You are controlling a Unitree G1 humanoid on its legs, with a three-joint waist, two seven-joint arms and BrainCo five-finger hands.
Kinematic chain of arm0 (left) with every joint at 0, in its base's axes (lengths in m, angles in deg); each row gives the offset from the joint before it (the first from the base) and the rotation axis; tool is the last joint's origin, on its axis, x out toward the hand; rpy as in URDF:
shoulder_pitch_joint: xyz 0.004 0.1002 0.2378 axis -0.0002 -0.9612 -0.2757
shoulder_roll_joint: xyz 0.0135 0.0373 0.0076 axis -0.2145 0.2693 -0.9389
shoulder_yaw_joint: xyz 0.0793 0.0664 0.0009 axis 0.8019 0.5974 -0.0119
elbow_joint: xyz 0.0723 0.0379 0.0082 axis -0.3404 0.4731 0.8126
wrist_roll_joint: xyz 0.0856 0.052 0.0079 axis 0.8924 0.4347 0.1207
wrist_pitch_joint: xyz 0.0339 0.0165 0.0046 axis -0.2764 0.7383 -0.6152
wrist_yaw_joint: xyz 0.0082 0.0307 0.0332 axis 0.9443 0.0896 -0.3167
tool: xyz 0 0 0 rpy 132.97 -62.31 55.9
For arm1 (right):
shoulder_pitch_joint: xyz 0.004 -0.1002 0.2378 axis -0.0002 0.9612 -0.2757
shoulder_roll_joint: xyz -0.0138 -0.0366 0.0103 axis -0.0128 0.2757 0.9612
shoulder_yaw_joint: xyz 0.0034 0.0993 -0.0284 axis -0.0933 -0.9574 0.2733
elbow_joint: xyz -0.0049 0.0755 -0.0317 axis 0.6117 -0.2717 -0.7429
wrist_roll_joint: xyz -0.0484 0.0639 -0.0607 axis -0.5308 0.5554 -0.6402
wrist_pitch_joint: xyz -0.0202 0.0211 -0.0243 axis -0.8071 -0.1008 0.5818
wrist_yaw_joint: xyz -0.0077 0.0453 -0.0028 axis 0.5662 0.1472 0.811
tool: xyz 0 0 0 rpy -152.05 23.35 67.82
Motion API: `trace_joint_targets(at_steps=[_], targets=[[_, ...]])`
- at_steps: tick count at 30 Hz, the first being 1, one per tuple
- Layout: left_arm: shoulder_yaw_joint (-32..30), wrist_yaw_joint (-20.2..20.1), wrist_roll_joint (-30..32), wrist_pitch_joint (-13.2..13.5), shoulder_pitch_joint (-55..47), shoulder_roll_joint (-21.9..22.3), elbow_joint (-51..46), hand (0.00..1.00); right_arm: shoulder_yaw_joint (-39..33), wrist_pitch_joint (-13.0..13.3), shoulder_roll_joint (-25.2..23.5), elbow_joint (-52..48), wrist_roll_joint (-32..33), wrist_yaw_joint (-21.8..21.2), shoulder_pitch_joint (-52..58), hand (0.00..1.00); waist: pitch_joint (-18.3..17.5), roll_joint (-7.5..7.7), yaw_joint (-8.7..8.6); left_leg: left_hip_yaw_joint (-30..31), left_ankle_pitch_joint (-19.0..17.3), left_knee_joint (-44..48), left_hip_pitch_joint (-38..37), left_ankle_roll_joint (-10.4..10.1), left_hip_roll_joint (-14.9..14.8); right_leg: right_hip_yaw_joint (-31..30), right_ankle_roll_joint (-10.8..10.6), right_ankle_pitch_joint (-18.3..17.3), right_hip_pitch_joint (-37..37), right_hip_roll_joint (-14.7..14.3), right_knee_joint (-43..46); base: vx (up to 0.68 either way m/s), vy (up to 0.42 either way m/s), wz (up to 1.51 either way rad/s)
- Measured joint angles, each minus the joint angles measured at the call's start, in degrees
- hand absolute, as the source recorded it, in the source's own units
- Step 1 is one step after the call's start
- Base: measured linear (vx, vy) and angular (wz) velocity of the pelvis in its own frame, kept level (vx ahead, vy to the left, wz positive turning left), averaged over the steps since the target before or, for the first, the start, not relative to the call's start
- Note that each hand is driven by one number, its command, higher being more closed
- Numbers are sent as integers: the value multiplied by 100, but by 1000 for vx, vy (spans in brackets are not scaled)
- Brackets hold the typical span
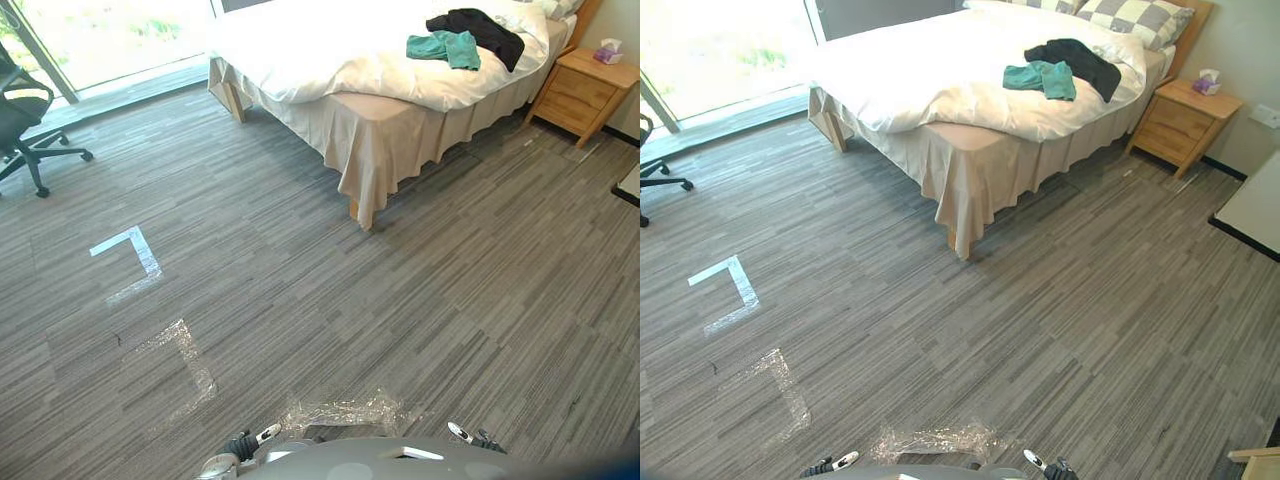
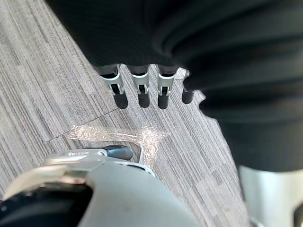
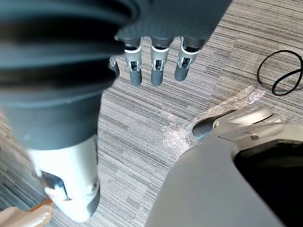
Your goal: Tidy the bed and pick cloth on bed and put in laundry
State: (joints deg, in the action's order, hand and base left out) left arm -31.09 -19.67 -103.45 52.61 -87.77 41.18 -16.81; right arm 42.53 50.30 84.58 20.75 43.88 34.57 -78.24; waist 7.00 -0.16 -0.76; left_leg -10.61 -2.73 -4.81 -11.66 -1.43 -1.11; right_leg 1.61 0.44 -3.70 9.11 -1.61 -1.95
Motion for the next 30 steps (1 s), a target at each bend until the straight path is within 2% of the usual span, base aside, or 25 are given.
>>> trace_joint_targets(at_steps=[2, 3, 4, 5, 6, 7, 9, 11, 12, 13, 14, 15, 16, 18, 20, 21, 22, 23, 24, 25, 26, 27, 28, 29, 30], targets=[[23, -33, 36, -40, 62, -10, 0, 0, -8, -2, -2, -51, 50, 10, -12, 0, 73, -4, -16, -42, -27, 60, 57, -8, -20, -36, 32, -77, -165, -10, 238, -51, -38, -19], [23, -73, 34, -60, 132, -13, -1, 0, -24, -11, -16, -149, 115, 16, -41, 0, 197, -16, -3, -159, -86, 162, 85, 26, -46, -81, -23, -294, -397, -8, 694, -63, -26, -26], [28, -86, 36, -65, 178, -19, -2, 0, -40, -16, -16, -180, 119, 18, -71, 0, 293, -16, -6, -204, -112, 216, 81, 47, -50, -77, -153, -474, -527, 13, 988, -68, -23, -32], [38, -92, 33, -72, 205, -44, -4, 0, -54, -50, -32, -235, 137, 48, -119, 0, 421, 15, -18, -315, -176, 326, 86, 99, -37, 19, -437, -834, -797, 112, 1594, -74, -29, -26], [53, -94, 32, -72, 218, -65, -3, 0, -66, -54, -46, -247, 173, 62, -134, 0, 469, 37, -28, -364, -197, 376, 86, 117, -29, 155, -496, -1007, -907, 200, 1863, -79, -28, -39], [147, -90, 32, -70, 261, -125, -4, 0, -143, -55, -70, -238, 244, 81, -147, 0, 522, 95, -33, -499, -256, 461, 75, 140, 10, 546, -619, -1247, -1129, 454, 2337, -56, -35, -51], [185, -89, 35, -72, 247, -182, -2, 0, -239, -53, -149, -224, 394, 110, -169, 0, 556, 185, -50, -699, -396, 645, 57, 67, -6, 1068, -422, -1305, -1262, 661, 2592, 10, -46, -56], [256, -70, 45, -70, 246, -173, 53, 0, -268, -50, -191, -226, 560, 111, -222, 0, 599, 122, -161, -923, -503, 786, 65, -71, -203, 1113, -210, -1125, -1239, 457, 2424, 62, -107, -59], [253, -66, 45, -72, 323, -122, 114, 0, -283, -48, -153, -227, 580, 106, -234, 0, 651, 32, -162, -1044, -541, 793, 25, -120, -342, 1164, -387, -1017, -1279, 360, 2477, 36, -149, -77], [247, -67, 45, -70, 470, -51, 153, 0, -329, -50, -85, -243, 668, 93, -257, 0, 812, -118, -138, -1186, -659, 799, -59, -101, -553, 1328, -697, -885, -1553, 324, 2960, 4, -125, -87], [245, -64, 42, -68, 545, -1, 226, 0, -381, -64, -5, -226, 839, 110, -315, 0, 952, -271, -178, -1324, -737, 832, -144, -194, -783, 1448, -196, -1154, -1874, 329, 3097, -21, -67, -76], [249, -62, 40, -66, 563, -2, 228, 0, -376, -71, -4, -236, 923, 117, -318, 0, 990, -295, -197, -1387, -780, 862, -179, -259, -869, 1445, -204, -1146, -2049, 394, 3049, 78, -91, -68], [248, -68, 36, -64, 567, -47, 228, 0, -372, -69, -42, -239, 1006, 126, -310, 0, 1017, -250, -232, -1476, -875, 914, -243, -408, -980, 1359, -371, -995, -2437, 595, 2889, 142, -121, -50], [243, -78, 33, -44, 555, -218, 249, 0, -366, -59, -220, -231, 1001, 132, -92, 0, 1062, 33, -275, -1608, -1022, 977, -491, -649, -989, 1267, -532, -481, -2833, 1137, 2475, 255, -252, -33], [237, -80, 33, -44, 550, -266, 263, 0, -364, -54, -304, -203, 991, 138, 109, 0, 1058, 134, -289, -1639, -1209, 1107, -711, -884, -1055, 1239, -491, -121, -2870, 1394, 2141, 431, -371, -10], [237, -86, 24, -40, 586, -171, 257, 0, -370, -38, -242, -176, 883, 142, 141, 0, 983, -46, -372, -1656, -1463, 1239, -789, -903, -1312, 1351, -230, 275, -3149, 1366, 2864, 487, -359, -3], [232, -96, 21, -39, 622, -129, 255, 0, -350, -8, -166, -193, 756, 175, 115, 0, 874, -82, -468, -1635, -1622, 1236, -773, -526, -1383, 1350, -45, -64, -3461, 1363, 3469, 620, -419, 2], [222, -96, 4, -33, 655, -79, 253, 0, -356, 12, -104, -220, 646, 203, 93, 0, 805, -197, -508, -1547, -1680, 1288, -758, -53, -1457, 1420, 82, -507, -3602, 1316, 3871, 453, -259, -3], [169, -92, -22, 40, 729, 20, 209, 0, -407, 48, -46, -217, 458, 216, -13, 0, 743, -324, -521, -1336, -1258, 1731, -650, -101, -1645, 1463, 298, -866, -3656, 1176, 4100, 588, -359, -18], [113, -74, -25, 101, 754, 81, 186, 0, -464, 85, -14, -235, 386, 218, -61, 0, 717, -357, -496, -1198, -1001, 2072, -513, -137, -1727, 1471, 388, -961, -3625, 1123, 4127, 596, -381, -37], [68, -41, -110, 228, 822, 231, 185, 0, -494, 204, 43, -310, 266, 194, -178, 0, 698, -387, -476, -920, -617, 2954, -162, -160, -1889, 1489, 550, -1081, -3413, 991, 4004, 708, -465, -34], [69, -3, -272, 341, 880, 394, 178, 0, -483, 295, 80, -340, 92, 98, -282, 0, 692, -429, -498, -504, -721, 4145, 355, -325, -1989, 1489, 596, -1138, -2987, 723, 3607, 590, -363, -18], [71, 30, -299, 394, 904, 463, 173, 0, -482, 341, 80, -345, 59, 57, -302, 0, 682, -458, -498, -236, -845, 4683, 614, -387, -1964, 1523, 621, -1130, -2740, 594, 3348, 578, -293, -6], [1, 64, -318, 512, 898, 500, 13, 0, -480, 394, 88, -315, -30, -16, -377, 0, 693, -414, -450, 139, -1092, 5425, 1051, -453, -1722, 1543, 681, -1049, -2131, 393, 2774, 517, -211, -10], [-66, 50, -339, 587, 886, 485, -153, 0, -464, 453, 67, -229, -74, -64, -448, 0, 698, -356, -370, 241, -1294, 5647, 1416, -439, -1389, 1537, 682, -951, -1624, 296, 2316, 501, -179, -20]])
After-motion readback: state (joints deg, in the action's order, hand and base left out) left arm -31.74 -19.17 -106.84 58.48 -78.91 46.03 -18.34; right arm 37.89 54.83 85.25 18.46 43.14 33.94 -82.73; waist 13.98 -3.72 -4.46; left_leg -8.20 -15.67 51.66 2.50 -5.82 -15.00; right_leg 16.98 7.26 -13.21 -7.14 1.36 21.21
